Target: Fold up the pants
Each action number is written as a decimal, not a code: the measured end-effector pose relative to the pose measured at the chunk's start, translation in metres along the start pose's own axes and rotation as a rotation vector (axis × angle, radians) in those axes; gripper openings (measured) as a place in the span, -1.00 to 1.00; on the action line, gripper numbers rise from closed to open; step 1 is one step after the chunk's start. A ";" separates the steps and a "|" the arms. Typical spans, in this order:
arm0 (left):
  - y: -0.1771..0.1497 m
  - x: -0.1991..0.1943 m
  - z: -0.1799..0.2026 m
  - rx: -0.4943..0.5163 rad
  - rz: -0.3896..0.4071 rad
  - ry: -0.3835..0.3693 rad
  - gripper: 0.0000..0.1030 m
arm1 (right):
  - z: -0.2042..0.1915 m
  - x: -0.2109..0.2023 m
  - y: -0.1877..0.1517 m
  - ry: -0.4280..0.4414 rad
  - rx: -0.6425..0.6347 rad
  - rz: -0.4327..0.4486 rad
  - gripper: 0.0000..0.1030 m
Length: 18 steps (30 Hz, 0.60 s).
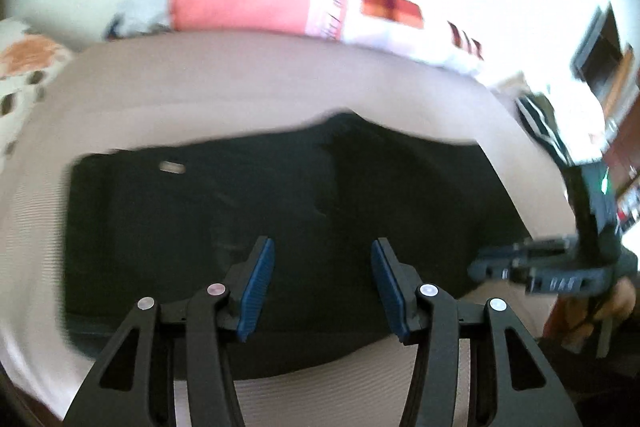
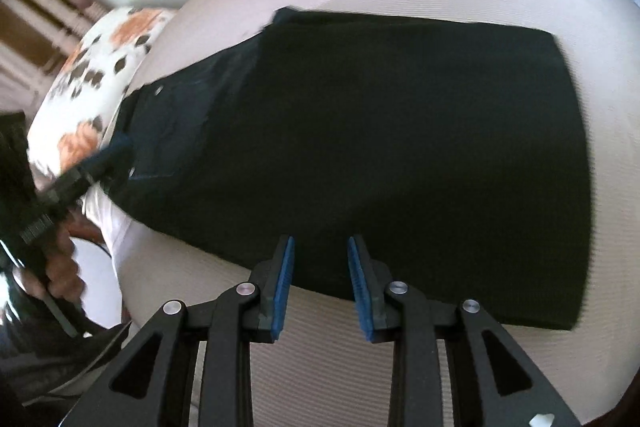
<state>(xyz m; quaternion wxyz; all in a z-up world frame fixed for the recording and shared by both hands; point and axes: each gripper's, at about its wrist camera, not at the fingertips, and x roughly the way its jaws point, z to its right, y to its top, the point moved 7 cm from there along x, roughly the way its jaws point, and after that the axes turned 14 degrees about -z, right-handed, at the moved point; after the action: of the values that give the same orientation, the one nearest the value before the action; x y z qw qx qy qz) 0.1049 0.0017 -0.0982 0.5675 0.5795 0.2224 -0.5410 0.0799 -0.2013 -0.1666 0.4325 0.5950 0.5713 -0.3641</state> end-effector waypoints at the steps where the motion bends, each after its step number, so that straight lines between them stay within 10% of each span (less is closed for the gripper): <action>1: 0.001 -0.008 -0.011 -0.017 0.009 0.010 0.03 | -0.008 0.003 0.004 0.004 -0.015 -0.006 -0.45; 9: 0.003 -0.058 -0.115 -0.223 0.004 0.057 0.05 | -0.064 0.025 0.026 0.036 -0.143 -0.066 -0.39; 18: -0.010 -0.026 -0.194 -0.384 -0.127 -0.121 0.06 | -0.086 0.014 0.048 0.086 -0.141 -0.047 -0.02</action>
<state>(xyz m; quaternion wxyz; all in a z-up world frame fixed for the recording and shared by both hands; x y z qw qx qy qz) 0.1603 0.1874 -0.1242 0.6446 0.4120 0.3227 -0.5573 0.1240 -0.1148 -0.1435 0.4395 0.5647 0.6274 -0.3070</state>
